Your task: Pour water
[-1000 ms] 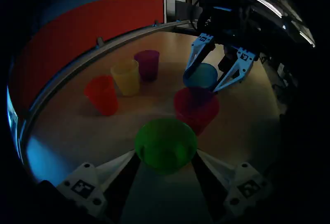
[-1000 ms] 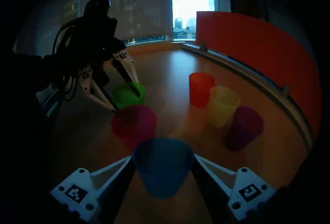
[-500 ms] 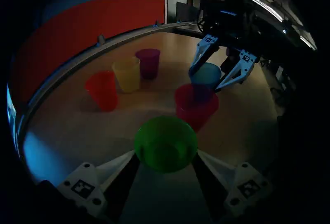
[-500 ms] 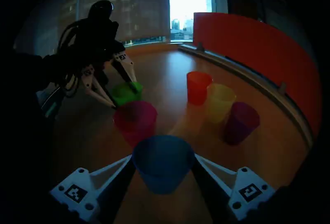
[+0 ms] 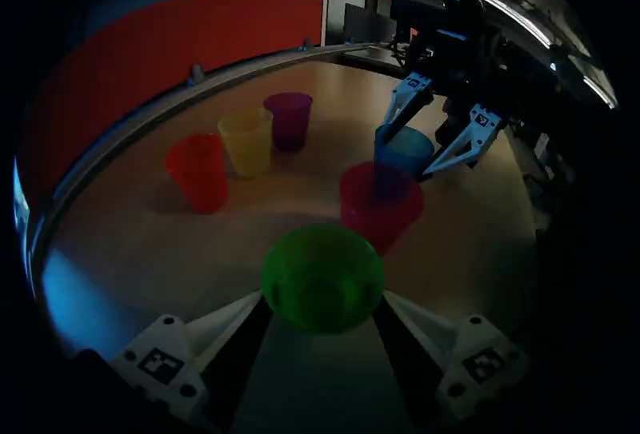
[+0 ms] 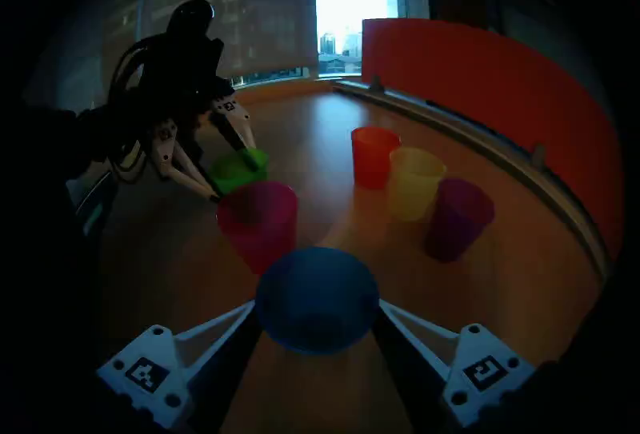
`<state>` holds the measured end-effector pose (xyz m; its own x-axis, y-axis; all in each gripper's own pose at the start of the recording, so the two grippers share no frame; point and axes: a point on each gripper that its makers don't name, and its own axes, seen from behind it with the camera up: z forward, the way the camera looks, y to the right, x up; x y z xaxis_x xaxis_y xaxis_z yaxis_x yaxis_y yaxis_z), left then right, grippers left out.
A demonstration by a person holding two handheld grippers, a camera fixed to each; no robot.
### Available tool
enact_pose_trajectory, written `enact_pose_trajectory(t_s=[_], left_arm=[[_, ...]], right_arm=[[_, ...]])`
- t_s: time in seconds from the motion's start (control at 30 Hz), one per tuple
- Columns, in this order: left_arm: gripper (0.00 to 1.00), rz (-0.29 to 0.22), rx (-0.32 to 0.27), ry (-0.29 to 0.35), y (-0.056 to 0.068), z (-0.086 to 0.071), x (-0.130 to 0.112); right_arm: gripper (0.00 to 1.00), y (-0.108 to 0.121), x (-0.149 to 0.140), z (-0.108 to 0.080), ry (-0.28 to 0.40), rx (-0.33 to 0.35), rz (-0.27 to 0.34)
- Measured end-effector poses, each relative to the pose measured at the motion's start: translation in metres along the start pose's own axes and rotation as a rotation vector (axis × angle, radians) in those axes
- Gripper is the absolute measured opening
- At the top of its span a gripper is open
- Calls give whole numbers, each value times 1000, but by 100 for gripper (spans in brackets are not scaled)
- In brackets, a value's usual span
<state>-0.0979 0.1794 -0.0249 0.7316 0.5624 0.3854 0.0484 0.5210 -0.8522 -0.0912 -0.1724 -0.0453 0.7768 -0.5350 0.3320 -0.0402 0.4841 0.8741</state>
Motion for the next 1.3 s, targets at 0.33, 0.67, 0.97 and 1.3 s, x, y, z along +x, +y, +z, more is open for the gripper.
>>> enact_pose_trajectory(t_s=[0.33, 0.67, 0.97, 1.3], left_arm=[[83, -27, -6, -6, 3, -2, -2], [83, -34, 8, -9, 5, -3, -3], [83, -33, 8, -30, 6, -2, -7], [83, -4, 22, -73, 8, -4, -16]], right_arm=[[100, -2, 6, -8, 12, 0, 12], [100, 0, 7, -19, 18, -22, -12], [100, -2, 6, -24, 15, -29, -27], [100, -2, 6, -30, 17, -37, -34]])
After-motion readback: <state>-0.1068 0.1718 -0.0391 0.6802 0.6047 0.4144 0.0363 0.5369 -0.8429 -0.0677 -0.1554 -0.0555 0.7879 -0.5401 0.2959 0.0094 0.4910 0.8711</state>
